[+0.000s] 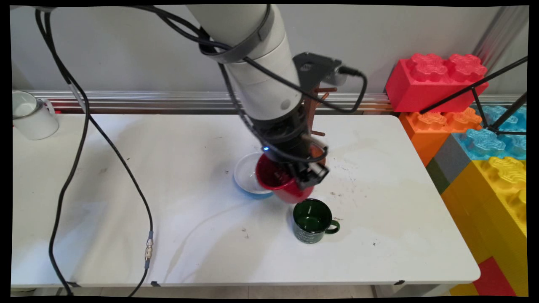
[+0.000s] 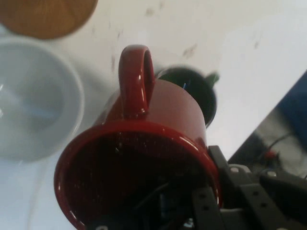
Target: Place the picked object on the table
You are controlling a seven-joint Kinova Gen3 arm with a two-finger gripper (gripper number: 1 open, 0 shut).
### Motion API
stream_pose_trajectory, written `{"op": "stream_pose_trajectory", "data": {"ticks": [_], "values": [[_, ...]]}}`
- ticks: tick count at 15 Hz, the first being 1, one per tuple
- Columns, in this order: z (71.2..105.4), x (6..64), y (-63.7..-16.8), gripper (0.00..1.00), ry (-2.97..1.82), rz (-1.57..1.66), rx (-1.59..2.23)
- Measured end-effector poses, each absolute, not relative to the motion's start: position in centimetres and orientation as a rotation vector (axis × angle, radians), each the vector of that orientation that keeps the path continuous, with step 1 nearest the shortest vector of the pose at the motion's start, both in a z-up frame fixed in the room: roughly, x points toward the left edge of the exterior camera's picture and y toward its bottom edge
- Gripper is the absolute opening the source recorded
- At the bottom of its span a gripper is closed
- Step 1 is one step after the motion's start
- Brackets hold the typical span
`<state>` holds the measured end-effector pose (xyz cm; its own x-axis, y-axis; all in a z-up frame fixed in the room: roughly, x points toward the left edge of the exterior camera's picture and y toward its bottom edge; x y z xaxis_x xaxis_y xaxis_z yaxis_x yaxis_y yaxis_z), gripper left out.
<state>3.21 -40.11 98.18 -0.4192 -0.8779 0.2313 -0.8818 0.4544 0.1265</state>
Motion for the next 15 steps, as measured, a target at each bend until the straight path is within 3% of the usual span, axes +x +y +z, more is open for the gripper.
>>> {"op": "stream_pose_trajectory", "data": {"ticks": [15], "values": [[94.8,8.2,-36.6,0.00,-2.886,0.036,1.185]]}}
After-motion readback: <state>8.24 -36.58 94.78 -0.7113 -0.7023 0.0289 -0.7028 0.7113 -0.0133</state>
